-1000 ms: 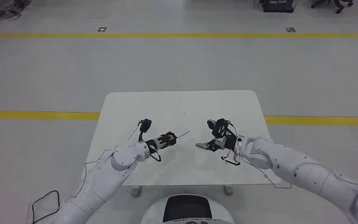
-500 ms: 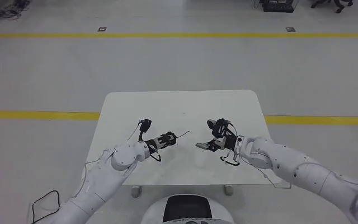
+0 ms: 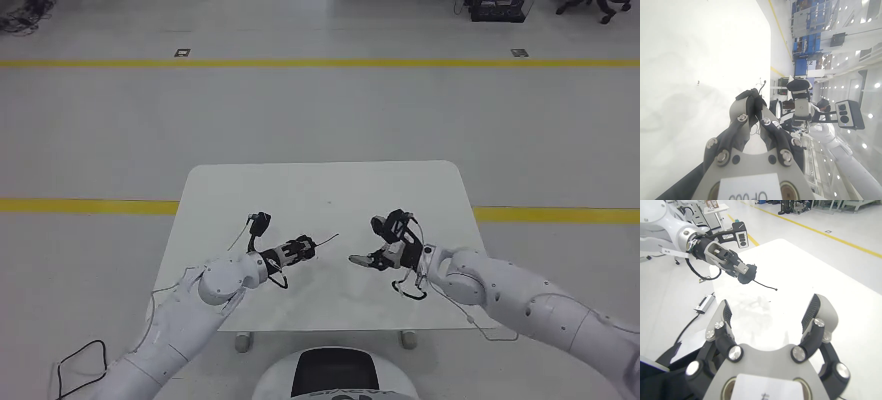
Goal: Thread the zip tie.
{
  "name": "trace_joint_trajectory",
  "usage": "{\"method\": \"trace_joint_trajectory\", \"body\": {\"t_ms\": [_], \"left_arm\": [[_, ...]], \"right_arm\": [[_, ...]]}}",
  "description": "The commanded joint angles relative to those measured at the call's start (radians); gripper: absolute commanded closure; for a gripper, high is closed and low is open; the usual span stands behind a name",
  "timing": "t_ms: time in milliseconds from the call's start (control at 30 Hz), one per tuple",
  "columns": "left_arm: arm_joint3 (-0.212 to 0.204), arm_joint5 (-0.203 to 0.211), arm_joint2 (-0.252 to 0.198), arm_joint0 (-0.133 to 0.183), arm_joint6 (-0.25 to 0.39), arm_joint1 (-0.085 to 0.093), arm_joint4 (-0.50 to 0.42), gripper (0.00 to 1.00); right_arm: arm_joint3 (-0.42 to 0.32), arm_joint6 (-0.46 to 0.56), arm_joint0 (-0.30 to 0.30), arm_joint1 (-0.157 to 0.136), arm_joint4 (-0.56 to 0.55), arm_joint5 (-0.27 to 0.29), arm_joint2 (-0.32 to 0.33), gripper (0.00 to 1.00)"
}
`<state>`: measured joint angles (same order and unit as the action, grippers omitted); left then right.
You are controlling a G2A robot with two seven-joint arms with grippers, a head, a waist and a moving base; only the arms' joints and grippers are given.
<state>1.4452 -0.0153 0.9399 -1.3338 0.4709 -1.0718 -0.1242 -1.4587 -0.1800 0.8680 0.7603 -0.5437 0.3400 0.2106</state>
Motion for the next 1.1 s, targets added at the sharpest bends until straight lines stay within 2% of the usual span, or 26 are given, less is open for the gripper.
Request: {"method": "trace_joint_trajectory", "body": {"t_ms": [0,133,200,667,733,833,1067], "left_arm": [[0.0,0.0,0.0,0.0,0.0,0.0,0.0,1.0],[0.0,0.0,0.0,0.0,0.0,0.0,0.0,1.0],[0.0,0.0,0.0,0.0,0.0,0.0,0.0,1.0],[0.0,0.0,0.0,0.0,0.0,0.0,0.0,1.0],[0.0,0.0,0.0,0.0,0.0,0.0,0.0,1.0],[0.0,0.0,0.0,0.0,0.0,0.0,0.0,1.0],[0.0,0.0,0.0,0.0,0.0,0.0,0.0,1.0]], "right_arm": [[-0.019,0.053,0.001,0.001,0.117,0.0,0.0,0.0],[-0.054,0.116,-0.002,-0.003,0.29,0.0,-0.005,0.0],[-0.076,0.214,-0.009,-0.004,0.404,0.0,-0.007,0.0],[-0.076,0.214,-0.009,-0.004,0.404,0.0,-0.007,0.0],[-0.05,0.214,0.003,-0.002,0.41,-0.009,0.005,0.0],[-0.039,0.217,0.023,0.001,0.468,0.0,0.03,0.0],[-0.018,0.302,0.057,0.001,0.557,0.0,0.081,0.0]]}}
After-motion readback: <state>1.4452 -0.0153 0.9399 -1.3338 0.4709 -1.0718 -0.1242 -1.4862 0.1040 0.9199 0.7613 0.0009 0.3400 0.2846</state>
